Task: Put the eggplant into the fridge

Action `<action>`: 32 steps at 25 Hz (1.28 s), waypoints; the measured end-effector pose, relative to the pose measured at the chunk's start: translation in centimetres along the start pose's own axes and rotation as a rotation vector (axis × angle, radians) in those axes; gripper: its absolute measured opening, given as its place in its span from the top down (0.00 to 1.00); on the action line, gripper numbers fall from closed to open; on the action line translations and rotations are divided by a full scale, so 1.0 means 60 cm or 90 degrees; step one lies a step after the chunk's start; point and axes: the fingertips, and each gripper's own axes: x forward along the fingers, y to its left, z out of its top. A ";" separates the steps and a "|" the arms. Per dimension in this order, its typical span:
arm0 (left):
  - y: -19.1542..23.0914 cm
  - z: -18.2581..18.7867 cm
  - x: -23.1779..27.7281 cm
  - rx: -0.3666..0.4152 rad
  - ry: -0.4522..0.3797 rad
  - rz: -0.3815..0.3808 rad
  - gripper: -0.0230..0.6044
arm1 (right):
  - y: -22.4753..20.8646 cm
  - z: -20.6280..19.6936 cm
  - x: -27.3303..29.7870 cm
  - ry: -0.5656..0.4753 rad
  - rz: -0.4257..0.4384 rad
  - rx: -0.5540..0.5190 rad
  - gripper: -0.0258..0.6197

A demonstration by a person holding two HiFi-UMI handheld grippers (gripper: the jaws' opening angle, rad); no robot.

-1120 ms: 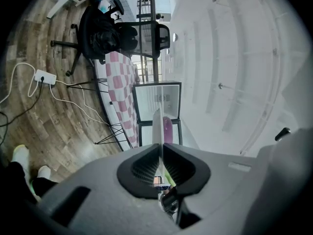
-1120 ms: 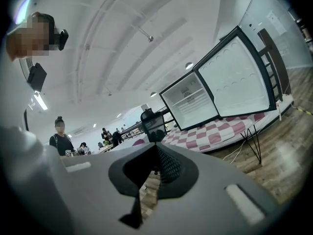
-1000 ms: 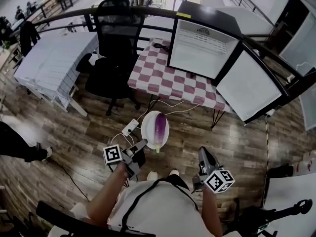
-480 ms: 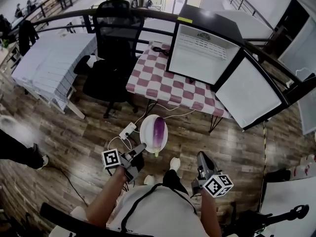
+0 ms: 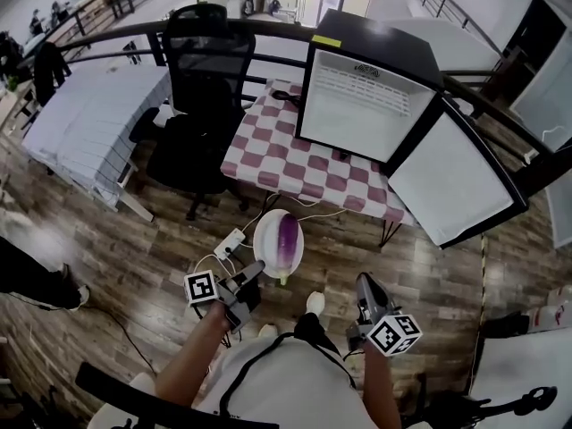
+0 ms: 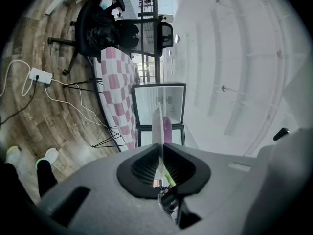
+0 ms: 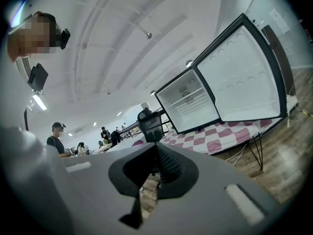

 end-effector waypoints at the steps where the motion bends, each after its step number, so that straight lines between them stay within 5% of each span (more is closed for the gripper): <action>1: 0.000 0.002 0.013 0.000 -0.001 0.001 0.91 | -0.010 0.008 0.006 0.001 0.001 -0.002 0.95; 15: -0.012 0.007 0.223 0.006 -0.024 0.003 0.91 | -0.173 0.140 0.061 0.012 0.031 -0.010 0.95; 32: -0.007 -0.013 0.377 0.015 -0.068 0.003 0.90 | -0.318 0.191 0.098 0.065 0.088 -0.008 0.95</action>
